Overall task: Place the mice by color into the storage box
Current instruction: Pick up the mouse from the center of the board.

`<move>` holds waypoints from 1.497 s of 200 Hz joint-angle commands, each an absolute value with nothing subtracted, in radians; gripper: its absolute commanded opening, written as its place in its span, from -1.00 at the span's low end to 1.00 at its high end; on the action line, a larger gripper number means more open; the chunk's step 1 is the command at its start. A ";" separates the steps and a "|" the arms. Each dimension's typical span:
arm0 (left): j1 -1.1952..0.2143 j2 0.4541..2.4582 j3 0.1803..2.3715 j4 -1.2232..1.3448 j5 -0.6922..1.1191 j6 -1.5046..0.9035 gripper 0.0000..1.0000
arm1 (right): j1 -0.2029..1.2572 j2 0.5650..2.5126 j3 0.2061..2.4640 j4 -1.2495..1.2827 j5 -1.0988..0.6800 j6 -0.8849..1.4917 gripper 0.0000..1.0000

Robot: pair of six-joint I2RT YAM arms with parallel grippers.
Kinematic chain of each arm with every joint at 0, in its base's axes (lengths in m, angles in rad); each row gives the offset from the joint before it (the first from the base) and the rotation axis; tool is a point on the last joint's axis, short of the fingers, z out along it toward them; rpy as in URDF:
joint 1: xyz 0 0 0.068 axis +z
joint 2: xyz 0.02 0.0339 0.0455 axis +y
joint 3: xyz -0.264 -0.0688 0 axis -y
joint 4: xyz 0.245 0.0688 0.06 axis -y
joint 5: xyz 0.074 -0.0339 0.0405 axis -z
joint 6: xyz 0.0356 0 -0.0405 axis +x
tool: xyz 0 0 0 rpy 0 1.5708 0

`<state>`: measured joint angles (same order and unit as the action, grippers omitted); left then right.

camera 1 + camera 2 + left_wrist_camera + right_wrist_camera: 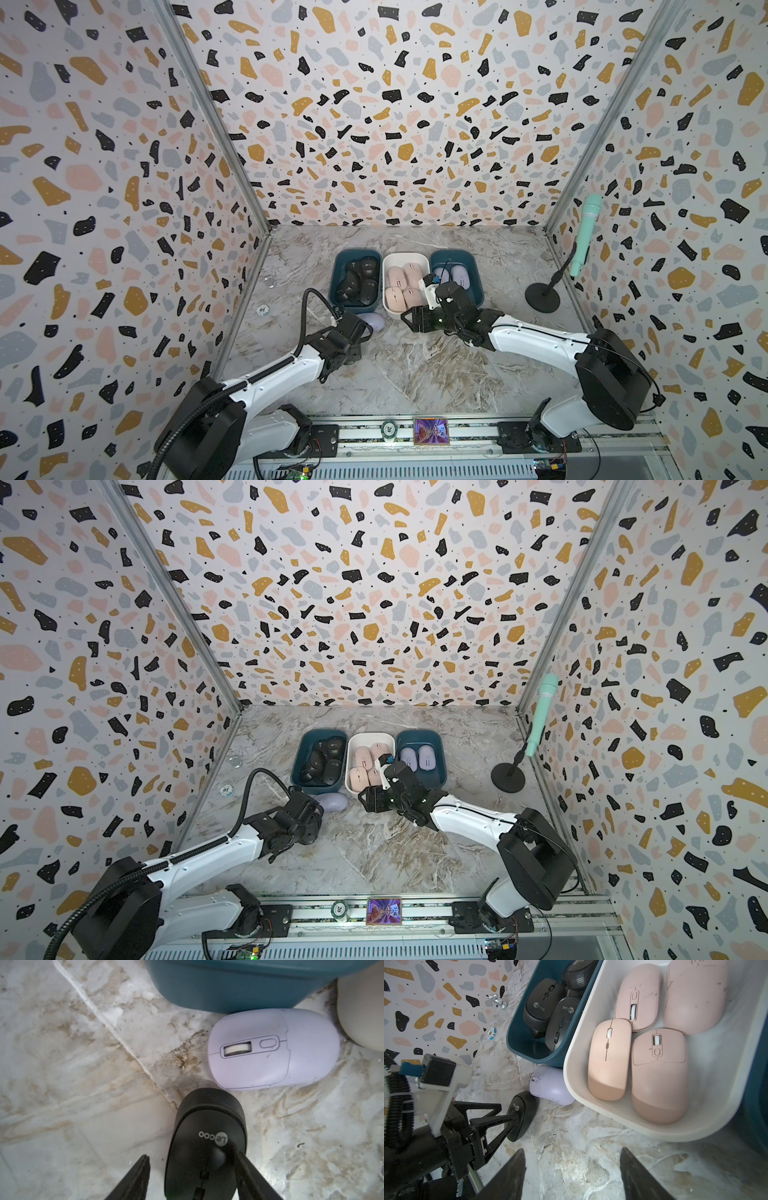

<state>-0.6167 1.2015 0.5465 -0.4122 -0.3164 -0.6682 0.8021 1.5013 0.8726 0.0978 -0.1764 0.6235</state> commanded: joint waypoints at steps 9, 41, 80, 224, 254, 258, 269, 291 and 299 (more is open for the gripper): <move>-0.629 1.234 0.566 -0.405 -0.329 -0.640 0.29 | 0.798 1.476 0.912 0.086 -0.178 0.617 0.44; -0.630 1.256 0.564 -0.402 -0.327 -0.634 0.29 | 0.798 1.477 0.913 0.085 -0.175 0.617 0.44; -0.632 1.289 0.566 -0.401 -0.314 -0.626 0.28 | 0.798 1.478 0.914 0.086 -0.175 0.617 0.44; -0.633 1.320 0.595 -0.437 -0.296 -0.678 0.32 | 0.798 1.486 0.918 0.087 -0.176 0.618 0.44; -0.634 1.349 0.591 -0.422 -0.285 -0.686 0.32 | 0.798 1.485 0.917 0.084 -0.173 0.618 0.44; -0.634 1.351 0.592 -0.422 -0.285 -0.686 0.31 | 0.798 1.485 0.917 0.084 -0.173 0.618 0.44; -0.634 1.356 0.591 -0.417 -0.282 -0.686 0.31 | 0.798 1.486 0.916 0.084 -0.171 0.618 0.44; -0.634 1.362 0.590 -0.416 -0.277 -0.683 0.26 | 0.798 1.486 0.916 0.086 -0.168 0.618 0.44; -0.634 1.361 0.589 -0.416 -0.275 -0.683 0.24 | 0.798 1.488 0.916 0.086 -0.168 0.618 0.44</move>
